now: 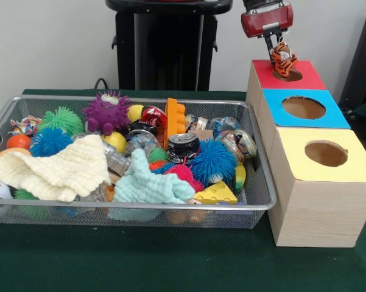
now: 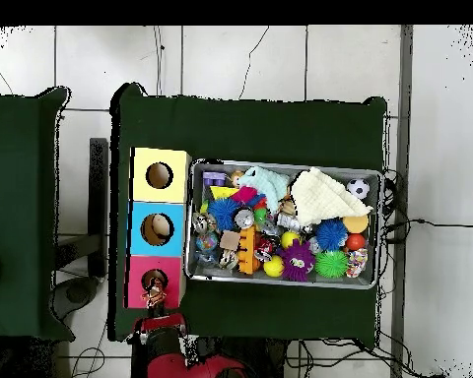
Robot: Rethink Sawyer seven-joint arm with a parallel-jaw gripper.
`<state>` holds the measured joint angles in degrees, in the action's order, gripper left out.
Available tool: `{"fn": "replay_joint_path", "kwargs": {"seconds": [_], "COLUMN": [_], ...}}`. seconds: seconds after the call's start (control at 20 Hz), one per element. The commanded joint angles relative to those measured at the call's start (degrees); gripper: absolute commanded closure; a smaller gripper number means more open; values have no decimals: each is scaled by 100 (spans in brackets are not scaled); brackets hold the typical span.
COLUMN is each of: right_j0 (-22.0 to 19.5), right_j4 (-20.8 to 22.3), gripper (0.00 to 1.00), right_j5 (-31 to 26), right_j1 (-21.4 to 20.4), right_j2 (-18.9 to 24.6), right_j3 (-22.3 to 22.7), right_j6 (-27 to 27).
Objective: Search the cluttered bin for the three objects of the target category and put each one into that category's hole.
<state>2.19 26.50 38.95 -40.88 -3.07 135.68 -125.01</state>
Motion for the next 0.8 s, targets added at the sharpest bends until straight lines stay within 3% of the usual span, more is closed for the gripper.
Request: {"fn": "replay_joint_path", "kwargs": {"seconds": [0.05,0.55,0.8], "right_j0": [-303,-1281,-1235], "right_j4": [-19,636,561], "gripper": [100,100,100], "right_j5": [-374,-1276,-1241], "right_j1": [139,-517,-429], "right_j2": [423,992,999], "right_j3": [-571,-529,-618], "right_j6": [-765,-631,-555]}}
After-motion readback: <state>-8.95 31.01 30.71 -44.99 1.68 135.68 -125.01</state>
